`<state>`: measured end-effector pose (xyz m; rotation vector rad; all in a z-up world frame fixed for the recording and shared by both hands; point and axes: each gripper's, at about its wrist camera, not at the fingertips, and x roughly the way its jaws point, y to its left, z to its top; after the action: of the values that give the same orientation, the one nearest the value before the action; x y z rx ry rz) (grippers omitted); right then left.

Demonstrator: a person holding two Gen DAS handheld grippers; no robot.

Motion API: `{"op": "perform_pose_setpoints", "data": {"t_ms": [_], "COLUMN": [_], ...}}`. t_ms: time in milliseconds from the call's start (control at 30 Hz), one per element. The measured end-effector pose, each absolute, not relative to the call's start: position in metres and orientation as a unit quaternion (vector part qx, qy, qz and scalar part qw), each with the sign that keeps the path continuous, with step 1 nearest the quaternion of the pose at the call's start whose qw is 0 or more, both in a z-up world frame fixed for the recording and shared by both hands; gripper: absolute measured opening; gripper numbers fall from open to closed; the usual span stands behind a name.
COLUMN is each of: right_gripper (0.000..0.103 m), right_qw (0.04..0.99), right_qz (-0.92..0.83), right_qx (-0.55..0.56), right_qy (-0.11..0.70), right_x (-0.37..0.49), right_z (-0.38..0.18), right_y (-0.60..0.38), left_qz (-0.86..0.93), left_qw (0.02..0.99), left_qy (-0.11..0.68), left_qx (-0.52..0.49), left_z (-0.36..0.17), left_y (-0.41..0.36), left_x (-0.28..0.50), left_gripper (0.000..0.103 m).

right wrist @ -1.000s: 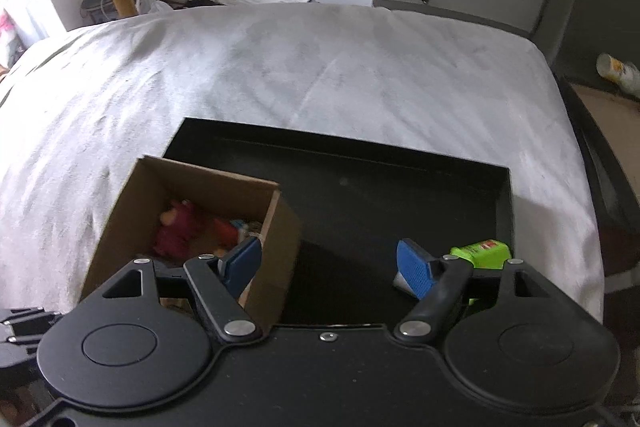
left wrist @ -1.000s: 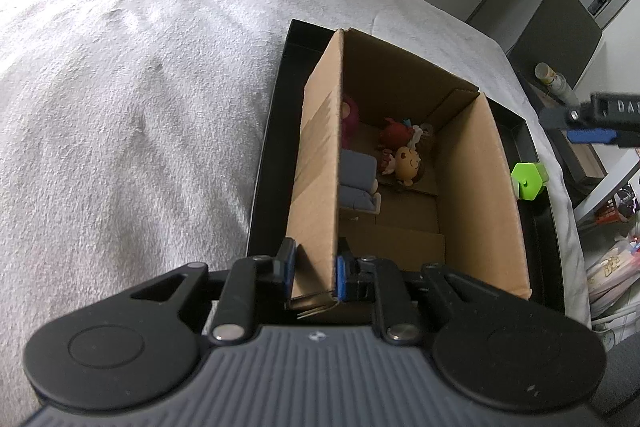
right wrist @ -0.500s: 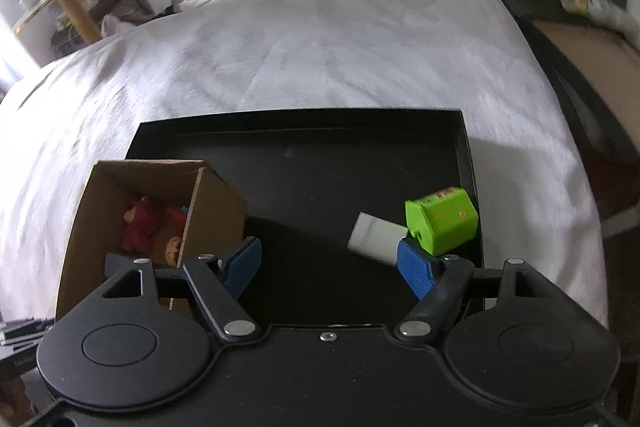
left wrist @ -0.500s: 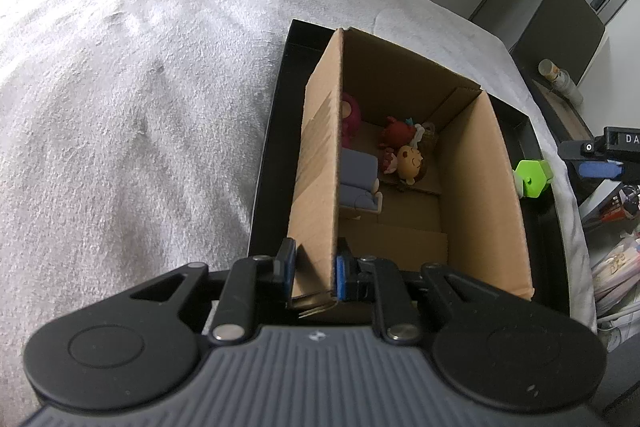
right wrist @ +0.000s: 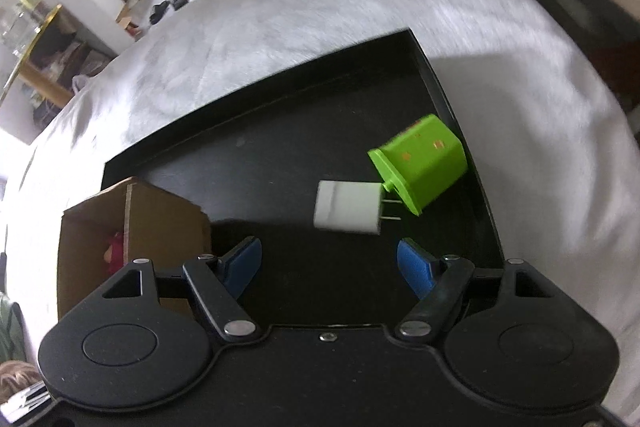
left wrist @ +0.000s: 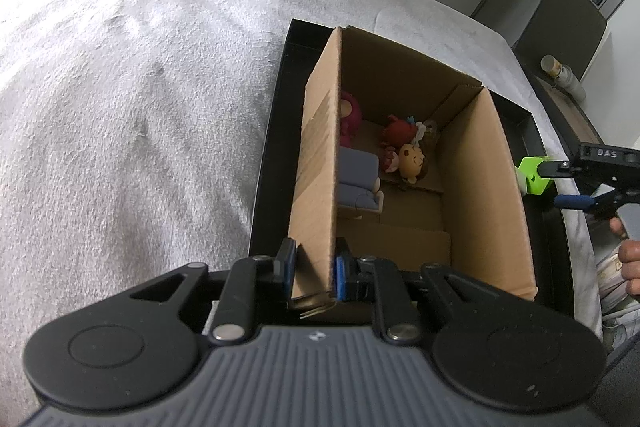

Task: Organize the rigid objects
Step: 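Move the right gripper back over the white plug, then grasp the white plug with the right gripper and lift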

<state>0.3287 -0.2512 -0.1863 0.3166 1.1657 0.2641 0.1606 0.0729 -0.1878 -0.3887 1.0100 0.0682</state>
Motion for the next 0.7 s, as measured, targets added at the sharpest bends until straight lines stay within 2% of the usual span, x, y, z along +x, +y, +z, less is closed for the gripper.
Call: {"op": "perform_pose_setpoints", "data": {"t_ms": [200, 300, 533, 633, 700], "right_gripper": [0.075, 0.079, 0.079, 0.086, 0.087], "right_qw": [0.805, 0.804, 0.811, 0.818, 0.825], "right_qz": [0.113, 0.112, 0.097, 0.098, 0.104], "right_qx": [0.174, 0.168, 0.147, 0.123, 0.100], "right_qy": [0.555, 0.559, 0.559, 0.554, 0.547], "right_x": [0.341, 0.346, 0.357, 0.357, 0.356], "right_z": [-0.205, -0.213, -0.229, -0.234, -0.234], "right_y": [-0.253, -0.249, -0.242, -0.232, -0.224], "left_qz": [0.034, 0.035, 0.035, 0.036, 0.036], "left_qw": [0.855, 0.855, 0.852, 0.852, 0.852], "left_qy": [0.482, 0.484, 0.486, 0.487, 0.489], "left_qx": [-0.187, -0.184, -0.189, -0.187, -0.186], "left_z": [-0.189, -0.190, -0.194, -0.194, -0.194], "left_y": [0.074, 0.073, 0.075, 0.075, 0.074], "left_x": [0.162, 0.163, 0.166, 0.166, 0.167], "left_gripper": [0.017, 0.017, 0.017, 0.017, 0.017]}}
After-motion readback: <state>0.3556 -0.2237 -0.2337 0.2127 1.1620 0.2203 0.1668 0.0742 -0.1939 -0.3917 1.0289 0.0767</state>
